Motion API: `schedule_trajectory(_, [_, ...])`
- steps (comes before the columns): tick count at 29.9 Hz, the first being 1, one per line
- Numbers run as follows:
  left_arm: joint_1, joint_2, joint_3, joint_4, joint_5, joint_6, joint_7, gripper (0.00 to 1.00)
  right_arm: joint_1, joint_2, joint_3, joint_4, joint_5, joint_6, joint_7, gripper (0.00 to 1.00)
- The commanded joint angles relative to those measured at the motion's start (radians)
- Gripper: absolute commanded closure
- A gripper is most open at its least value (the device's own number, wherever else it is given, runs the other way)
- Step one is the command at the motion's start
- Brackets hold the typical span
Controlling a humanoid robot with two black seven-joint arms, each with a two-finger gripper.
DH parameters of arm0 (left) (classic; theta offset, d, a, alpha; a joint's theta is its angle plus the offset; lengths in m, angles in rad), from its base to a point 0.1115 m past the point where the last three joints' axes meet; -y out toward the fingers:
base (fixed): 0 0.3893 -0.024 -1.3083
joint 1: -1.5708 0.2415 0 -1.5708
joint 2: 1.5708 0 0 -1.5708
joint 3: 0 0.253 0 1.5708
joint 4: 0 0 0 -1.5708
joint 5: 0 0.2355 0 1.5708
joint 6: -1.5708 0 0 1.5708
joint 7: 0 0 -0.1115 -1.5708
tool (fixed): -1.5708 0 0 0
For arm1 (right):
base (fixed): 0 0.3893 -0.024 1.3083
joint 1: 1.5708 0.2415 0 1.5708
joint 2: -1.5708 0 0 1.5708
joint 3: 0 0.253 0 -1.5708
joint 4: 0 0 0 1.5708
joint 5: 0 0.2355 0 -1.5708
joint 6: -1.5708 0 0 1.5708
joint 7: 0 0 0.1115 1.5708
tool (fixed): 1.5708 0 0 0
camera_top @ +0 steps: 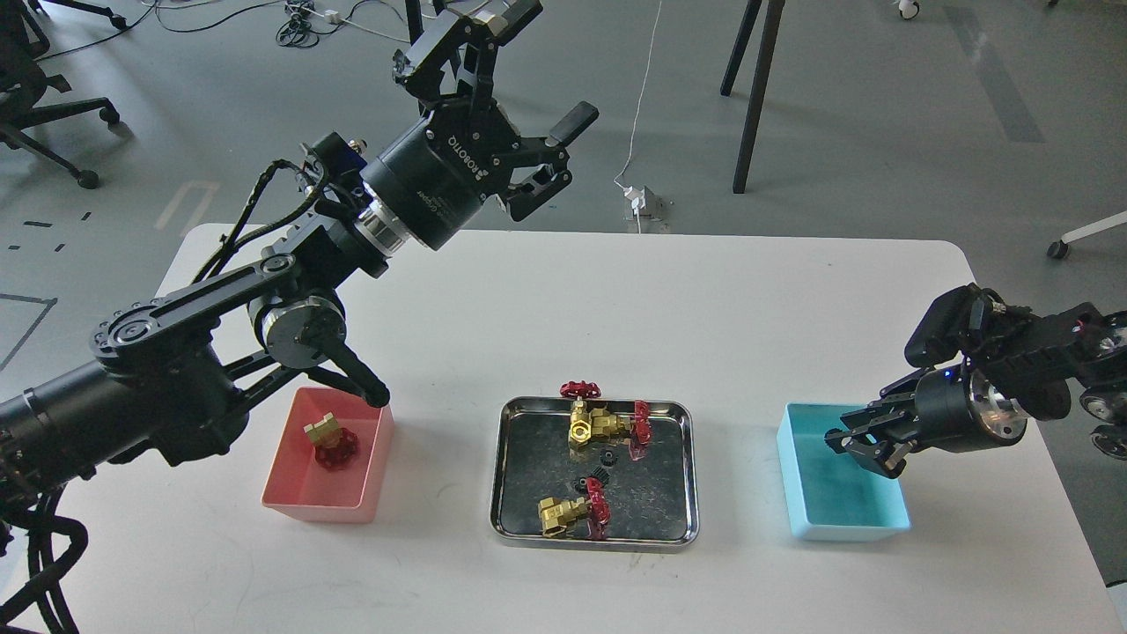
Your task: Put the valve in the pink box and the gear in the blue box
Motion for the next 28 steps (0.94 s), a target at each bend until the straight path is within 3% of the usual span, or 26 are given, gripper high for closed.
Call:
schedule_trajectory(1, [-0.002, 0.014, -0.001, 0.011, -0.001, -0.01, 0.0, 0.01, -0.006, -0.003, 0.031, -0.001, 0.053, -0.006, 0.0, 0.0])
schedule_trajectory(6, [-0.019, 0.049, 0.001, 0.047, -0.001, -0.013, 0.0, 0.01, -0.023, -0.055, 0.285, -0.013, 0.359, -0.02, -0.005, 0.0])
schedule_trajectory(8, [-0.034, 0.079, -0.005, 0.055, -0.008, -0.032, 0.0, 0.01, -0.049, -0.053, 0.466, -0.034, 0.644, -0.014, -0.003, 0.0])
schedule_trajectory(11, [-0.07, 0.118, -0.047, 0.076, -0.016, -0.139, 0.0, 0.01, -0.095, -0.03, 0.703, -0.089, 1.063, 0.0, 0.003, 0.0])
schedule_trajectory(13, [-0.079, 0.123, -0.071, 0.122, -0.024, -0.203, 0.0, 0.01, -0.121, 0.002, 0.839, -0.129, 1.258, 0.055, 0.017, 0.0])
schedule_trajectory(15, [-0.09, 0.122, -0.081, 0.171, -0.068, -0.203, 0.0, 0.01, -0.135, 0.033, 0.953, -0.183, 1.381, 0.163, 0.05, 0.0])
schedule_trajectory(19, [-0.087, 0.111, -0.094, 0.296, -0.256, -0.203, 0.0, 0.02, -0.182, 0.123, 1.067, -0.336, 1.577, 0.456, 0.08, 0.0])
schedule_trajectory(23, [-0.082, 0.051, -0.093, 0.385, -0.315, -0.203, 0.0, 0.02, -0.214, 0.201, 1.119, -0.497, 1.613, 0.47, 0.087, 0.0])
schedule_trajectory(28, [-0.085, 0.014, -0.088, 0.4, -0.314, -0.203, 0.0, 0.01, -0.312, 0.251, 1.246, -0.508, 1.619, 0.47, 0.09, 0.0])
